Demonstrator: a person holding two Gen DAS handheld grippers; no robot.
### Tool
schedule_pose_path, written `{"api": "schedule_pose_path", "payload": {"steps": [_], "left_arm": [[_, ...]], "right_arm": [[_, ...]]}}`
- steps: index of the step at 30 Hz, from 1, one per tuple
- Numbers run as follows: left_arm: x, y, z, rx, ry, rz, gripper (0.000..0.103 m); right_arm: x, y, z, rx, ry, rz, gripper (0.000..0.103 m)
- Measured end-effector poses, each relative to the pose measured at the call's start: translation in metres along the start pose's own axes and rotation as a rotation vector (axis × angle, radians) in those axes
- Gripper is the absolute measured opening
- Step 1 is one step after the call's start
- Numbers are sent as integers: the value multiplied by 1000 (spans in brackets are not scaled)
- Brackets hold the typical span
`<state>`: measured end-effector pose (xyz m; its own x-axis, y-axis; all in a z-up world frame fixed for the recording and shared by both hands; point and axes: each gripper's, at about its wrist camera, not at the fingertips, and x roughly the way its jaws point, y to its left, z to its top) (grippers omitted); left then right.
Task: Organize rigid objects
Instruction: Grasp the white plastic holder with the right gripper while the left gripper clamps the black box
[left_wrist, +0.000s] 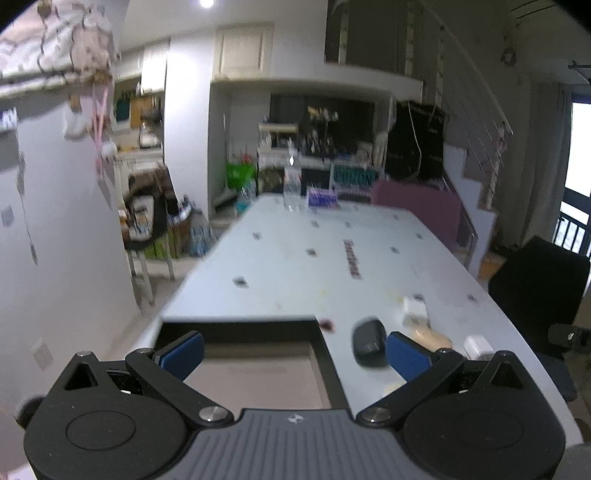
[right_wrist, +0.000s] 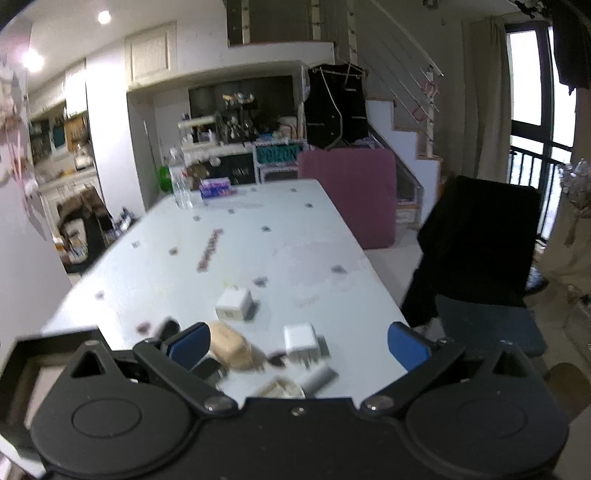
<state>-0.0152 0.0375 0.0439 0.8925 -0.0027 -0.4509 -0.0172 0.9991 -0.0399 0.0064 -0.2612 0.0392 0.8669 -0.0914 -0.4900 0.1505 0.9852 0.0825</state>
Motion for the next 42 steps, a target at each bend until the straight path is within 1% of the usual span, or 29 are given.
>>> {"api": "schedule_pose_path", "payload": {"steps": [2, 4, 6, 9, 12, 15, 16, 17, 18, 20, 21, 22, 23, 24, 25, 26, 27, 29, 32, 33, 34, 35, 37, 40, 42], "left_arm": [[0, 5, 11, 23, -39, 43, 103], [1, 14, 24, 20, -58, 86, 103], [5, 23, 33, -1, -47, 106, 103], [18, 39, 45, -20, 0, 150, 103], [36, 58, 49, -34, 71, 233, 103], [52, 77, 44, -47, 154, 239, 101], [59, 84, 41, -57, 193, 251, 94], [62, 89, 39, -58, 219, 259, 84], [68, 96, 35, -56, 262, 265, 79], [76, 107, 27, -46, 315, 273, 63], [80, 112, 23, -43, 340, 279, 59], [83, 115, 16, -47, 360, 282, 52], [86, 119, 11, -54, 377, 281, 44], [90, 123, 6, -68, 398, 276, 39], [94, 127, 2, -87, 416, 267, 30], [97, 129, -2, -101, 427, 254, 23], [98, 130, -4, -105, 430, 239, 22], [103, 125, -7, -101, 434, 233, 16], [106, 125, -17, -103, 442, 214, 11], [107, 125, -20, -103, 449, 209, 11], [108, 126, -21, -105, 453, 202, 7], [108, 125, -22, -106, 452, 195, 4], [107, 123, -24, -101, 441, 194, 4], [105, 120, -26, -82, 426, 201, 4], [104, 119, -27, -75, 417, 203, 4]], "right_arm": [[8, -4, 9, 22, -10, 45, 103], [22, -6, 19, 43, 30, 80, 103], [40, -7, 24, 70, 83, 88, 103], [68, -6, 21, 81, 145, 70, 103], [89, -7, 9, 75, 188, 70, 103], [98, -15, -1, 127, 224, 69, 102], [101, -17, -2, 145, 243, 69, 102], [103, -19, -3, 164, 259, 76, 100], [106, -21, -5, 187, 268, 82, 97], [111, -25, -7, 218, 296, 81, 94], [114, -26, -9, 229, 309, 80, 92], [116, -26, -11, 241, 322, 80, 88], [117, -27, -12, 251, 329, 81, 87], [119, -27, -13, 259, 334, 82, 86], [120, -27, -15, 261, 340, 84, 85], [122, -25, -17, 260, 349, 89, 84], [123, -25, -18, 263, 355, 96, 83], [124, -25, -20, 281, 359, 110, 81], [129, -26, -22, 300, 379, 113, 80], [131, -26, -23, 305, 388, 115, 77], [132, -25, -23, 306, 395, 111, 73], [133, -24, -24, 303, 399, 103, 71], [136, -22, -25, 290, 409, 93, 64], [140, -18, -25, 271, 432, 56, 59], [144, -15, -25, 258, 446, 26, 59]]}}
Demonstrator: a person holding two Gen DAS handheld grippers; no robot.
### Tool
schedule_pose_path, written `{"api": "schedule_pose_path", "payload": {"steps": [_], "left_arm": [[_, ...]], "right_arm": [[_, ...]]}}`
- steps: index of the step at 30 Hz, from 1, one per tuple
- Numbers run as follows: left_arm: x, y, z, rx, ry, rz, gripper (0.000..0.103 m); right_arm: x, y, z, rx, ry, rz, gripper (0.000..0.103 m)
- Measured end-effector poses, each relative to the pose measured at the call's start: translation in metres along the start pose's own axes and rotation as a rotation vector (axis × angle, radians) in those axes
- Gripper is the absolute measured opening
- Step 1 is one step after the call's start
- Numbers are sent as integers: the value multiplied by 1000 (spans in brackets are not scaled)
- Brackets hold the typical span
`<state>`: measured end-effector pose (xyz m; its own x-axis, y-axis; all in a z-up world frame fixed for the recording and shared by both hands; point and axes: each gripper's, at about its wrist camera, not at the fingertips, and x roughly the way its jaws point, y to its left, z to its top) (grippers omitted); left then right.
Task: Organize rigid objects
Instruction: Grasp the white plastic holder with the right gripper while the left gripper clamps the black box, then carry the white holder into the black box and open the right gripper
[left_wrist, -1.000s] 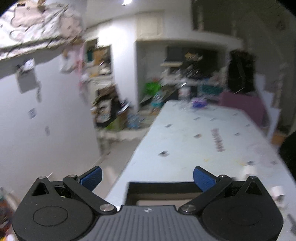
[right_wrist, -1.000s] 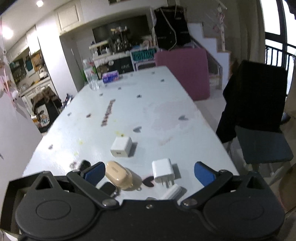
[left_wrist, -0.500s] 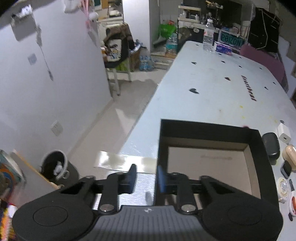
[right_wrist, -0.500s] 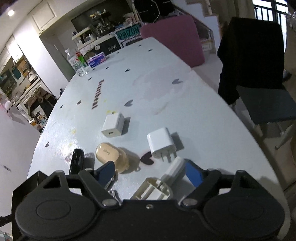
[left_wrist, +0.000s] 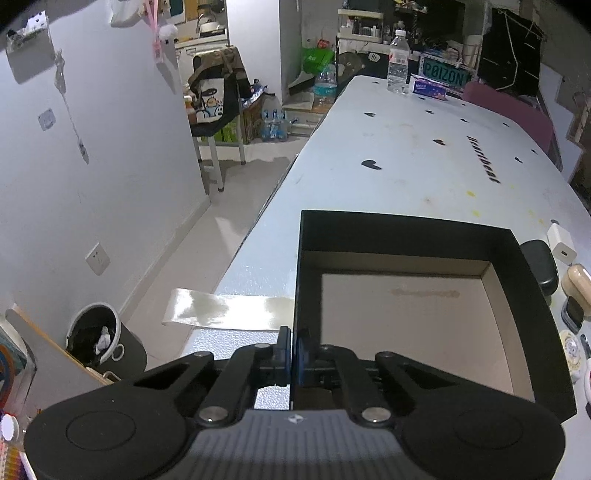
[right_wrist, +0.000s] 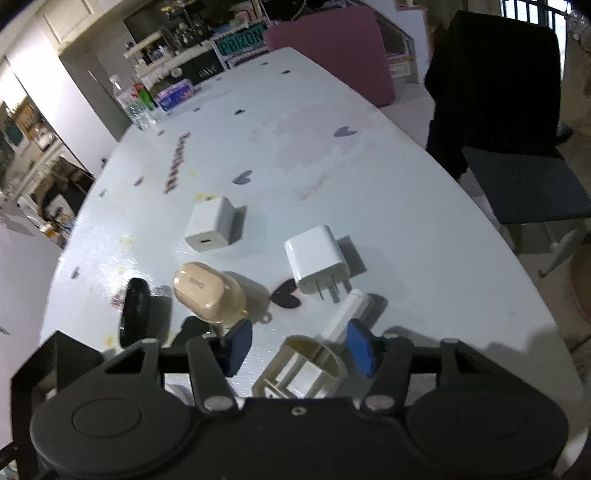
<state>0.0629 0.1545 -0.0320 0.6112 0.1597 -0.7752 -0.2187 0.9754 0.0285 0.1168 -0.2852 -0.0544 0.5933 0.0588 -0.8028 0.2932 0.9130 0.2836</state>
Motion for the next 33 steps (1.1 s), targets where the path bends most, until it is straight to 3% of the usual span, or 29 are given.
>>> {"api": "schedule_pose_path", "payload": {"steps": [7, 15, 26, 33], "left_arm": [[0, -4, -2, 13, -24, 8, 4], [-1, -4, -4, 5, -42, 3, 4], [-1, 2, -6, -8, -61, -20, 3], [-1, 5, -7, -12, -68, -32, 3]], "right_arm": [[14, 10, -7, 21, 104, -88, 58], [22, 40, -16, -118, 93, -177, 62], [9, 39, -22, -174, 59, -134, 51], [-14, 42, -19, -182, -58, -98, 50]]}}
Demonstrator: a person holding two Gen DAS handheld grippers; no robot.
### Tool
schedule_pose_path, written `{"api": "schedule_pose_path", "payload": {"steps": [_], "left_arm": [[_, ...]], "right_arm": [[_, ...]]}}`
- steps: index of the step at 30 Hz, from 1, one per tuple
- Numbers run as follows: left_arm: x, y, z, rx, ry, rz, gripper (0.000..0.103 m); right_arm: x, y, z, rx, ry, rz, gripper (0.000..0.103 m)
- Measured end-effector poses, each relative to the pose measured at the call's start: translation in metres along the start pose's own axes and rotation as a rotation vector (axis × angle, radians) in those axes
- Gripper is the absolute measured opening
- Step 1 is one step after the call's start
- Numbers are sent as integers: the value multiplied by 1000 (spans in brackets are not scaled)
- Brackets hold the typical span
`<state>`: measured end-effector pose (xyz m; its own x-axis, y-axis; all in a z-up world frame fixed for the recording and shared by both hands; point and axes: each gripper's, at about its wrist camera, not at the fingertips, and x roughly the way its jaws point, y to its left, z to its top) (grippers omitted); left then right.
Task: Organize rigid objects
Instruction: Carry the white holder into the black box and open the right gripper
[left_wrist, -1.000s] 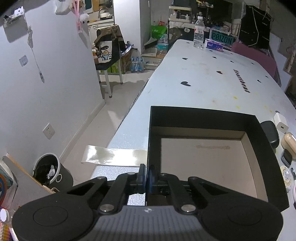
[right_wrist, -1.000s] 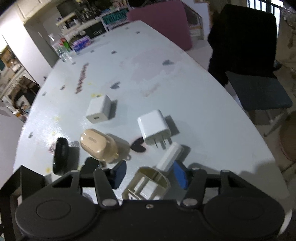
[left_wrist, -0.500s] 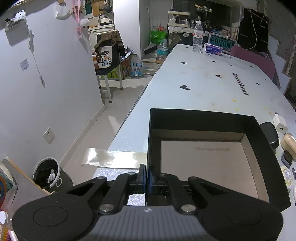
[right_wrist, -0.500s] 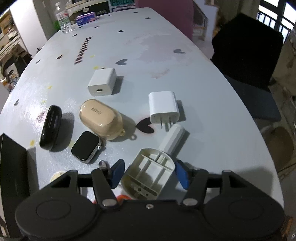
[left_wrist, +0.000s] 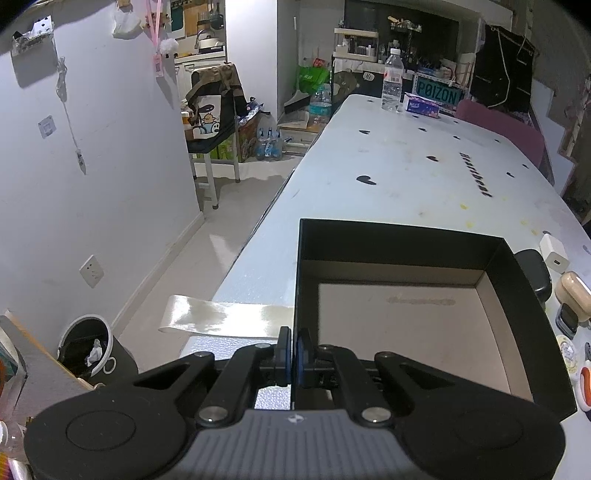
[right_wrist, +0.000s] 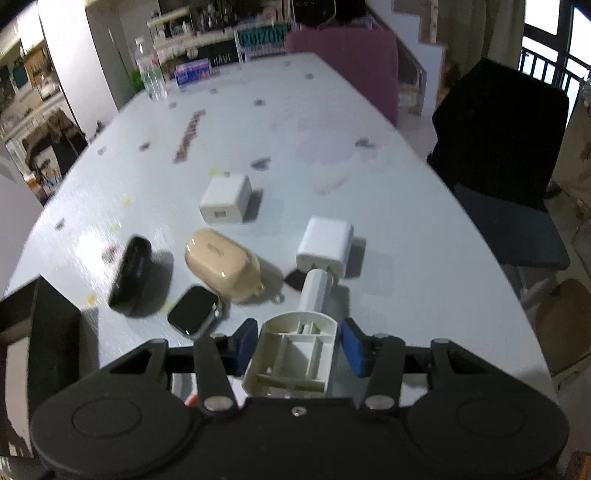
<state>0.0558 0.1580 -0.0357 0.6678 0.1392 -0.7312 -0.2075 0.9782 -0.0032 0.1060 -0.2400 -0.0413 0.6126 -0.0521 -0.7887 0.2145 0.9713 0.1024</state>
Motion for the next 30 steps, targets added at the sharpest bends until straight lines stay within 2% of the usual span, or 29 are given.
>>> {"api": "schedule_pose_path", "payload": {"steps": [5, 8, 12, 19, 21, 24, 27, 30], "left_arm": [[1, 1, 0, -3, -6, -7, 3], [1, 3, 0, -5, -8, -11, 3], [1, 3, -1, -5, -9, -11, 3], [1, 2, -1, -4, -9, -10, 3], [1, 2, -1, -4, -9, -9, 3], [1, 2, -1, -4, -9, -10, 3], [1, 2, -1, -5, -9, -11, 3], [1, 2, -1, -3, -9, -9, 3]], "right_arm": [[-5, -2, 2, 1, -12, 21, 50], [4, 0, 3, -17, 35, 0, 51], [23, 4, 1, -57, 146, -52, 52], [31, 8, -4, -87, 202, -136, 56], [30, 9, -5, -98, 196, -133, 51], [25, 10, -5, -103, 163, -107, 49], [10, 10, -2, -92, 88, -72, 48], [-15, 15, 2, -80, -4, 3, 48]]}}
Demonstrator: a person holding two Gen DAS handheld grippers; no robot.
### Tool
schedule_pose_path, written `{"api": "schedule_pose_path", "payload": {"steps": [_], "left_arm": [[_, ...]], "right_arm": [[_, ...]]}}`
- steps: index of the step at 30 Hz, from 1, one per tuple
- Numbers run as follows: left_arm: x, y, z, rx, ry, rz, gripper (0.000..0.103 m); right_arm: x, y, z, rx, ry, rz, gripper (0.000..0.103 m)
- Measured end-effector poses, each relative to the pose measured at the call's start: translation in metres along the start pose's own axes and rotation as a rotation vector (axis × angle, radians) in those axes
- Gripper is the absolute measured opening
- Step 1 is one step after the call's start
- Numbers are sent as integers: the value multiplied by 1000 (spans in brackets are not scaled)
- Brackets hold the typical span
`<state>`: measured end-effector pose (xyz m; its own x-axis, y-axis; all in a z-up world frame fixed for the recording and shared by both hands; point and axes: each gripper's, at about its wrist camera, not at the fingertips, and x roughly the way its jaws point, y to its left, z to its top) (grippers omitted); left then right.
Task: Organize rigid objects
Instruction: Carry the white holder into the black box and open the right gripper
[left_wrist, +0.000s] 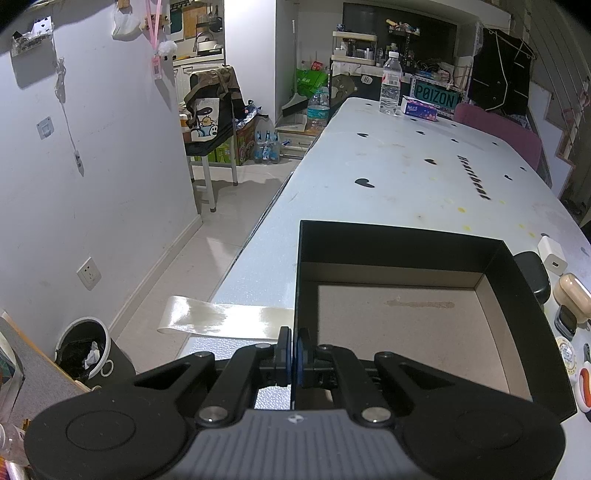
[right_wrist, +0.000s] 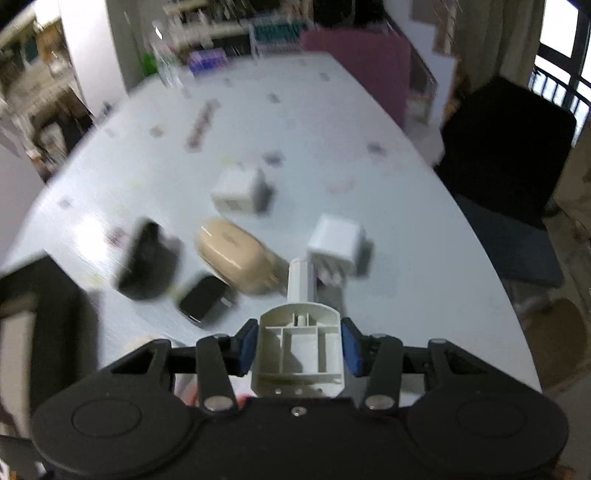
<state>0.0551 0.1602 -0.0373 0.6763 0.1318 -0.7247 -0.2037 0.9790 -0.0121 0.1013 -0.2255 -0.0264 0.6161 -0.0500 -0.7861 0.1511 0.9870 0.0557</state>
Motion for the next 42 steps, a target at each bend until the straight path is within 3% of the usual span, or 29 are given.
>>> {"api": "schedule_pose_path", "payload": {"steps": [6, 10, 14, 18, 22, 24, 34, 42], "left_arm": [[0, 0, 0, -2, 0, -2, 3], [0, 0, 0, -2, -1, -2, 3], [0, 0, 0, -2, -1, -2, 3], [-1, 0, 1, -11, -5, -9, 3], [-1, 2, 1, -19, -8, -16, 3], [-1, 3, 1, -19, -9, -18, 3], [-1, 3, 0, -21, -10, -19, 3], [-1, 3, 0, -20, -10, -19, 3]], "right_arm": [[-48, 56, 2, -90, -96, 227, 48], [-61, 112, -5, -199, -70, 353, 48], [-61, 159, -15, -272, -27, 415, 48], [-54, 191, -28, -330, 20, 408, 48], [-38, 209, -37, -373, 65, 286, 48], [-33, 207, -37, -368, 77, 268, 48], [-22, 207, -42, -355, 119, 242, 48], [-32, 202, -39, -343, 111, 274, 48]]}}
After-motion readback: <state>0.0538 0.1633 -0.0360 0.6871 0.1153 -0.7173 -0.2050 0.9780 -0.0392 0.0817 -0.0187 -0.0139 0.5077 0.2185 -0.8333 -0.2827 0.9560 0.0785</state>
